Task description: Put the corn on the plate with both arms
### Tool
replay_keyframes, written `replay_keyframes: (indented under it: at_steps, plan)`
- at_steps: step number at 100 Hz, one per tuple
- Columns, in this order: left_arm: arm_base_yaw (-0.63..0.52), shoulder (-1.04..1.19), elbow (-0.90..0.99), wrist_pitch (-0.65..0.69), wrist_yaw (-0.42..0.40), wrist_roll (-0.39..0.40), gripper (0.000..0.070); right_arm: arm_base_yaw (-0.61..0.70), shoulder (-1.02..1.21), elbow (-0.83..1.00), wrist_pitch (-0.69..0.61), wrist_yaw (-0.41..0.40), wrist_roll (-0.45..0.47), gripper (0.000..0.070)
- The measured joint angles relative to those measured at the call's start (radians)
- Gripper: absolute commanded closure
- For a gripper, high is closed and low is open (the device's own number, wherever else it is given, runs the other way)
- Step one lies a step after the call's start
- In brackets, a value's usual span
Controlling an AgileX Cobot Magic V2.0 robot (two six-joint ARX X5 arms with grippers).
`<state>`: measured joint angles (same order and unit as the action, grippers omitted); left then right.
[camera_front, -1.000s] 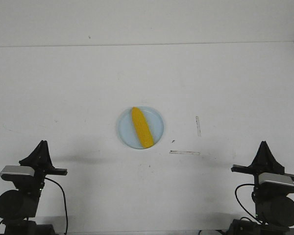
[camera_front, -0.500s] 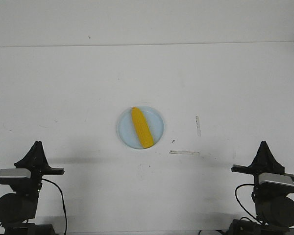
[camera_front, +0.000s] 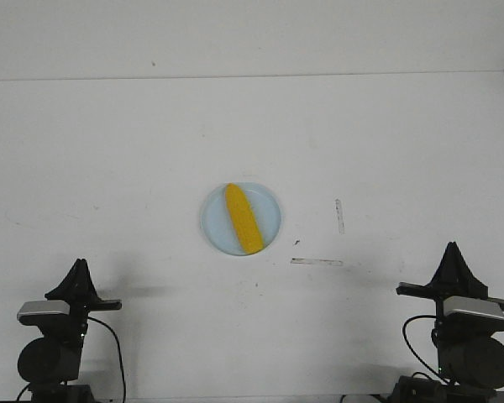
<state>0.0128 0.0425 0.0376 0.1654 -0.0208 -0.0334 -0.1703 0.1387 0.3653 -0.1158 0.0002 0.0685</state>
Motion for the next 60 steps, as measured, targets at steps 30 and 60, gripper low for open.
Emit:
replay_keyframes:
  at_steps: [30, 60]
  plan:
    - [0.0, -0.037, -0.003, -0.03, -0.001, -0.007, 0.0699, 0.0, 0.0, 0.0, 0.0, 0.0, 0.0, 0.0686]
    - [0.0, -0.037, -0.003, -0.023, -0.002, -0.007, 0.0699, 0.0, 0.0, 0.0, 0.0, 0.0, 0.0, 0.0686]
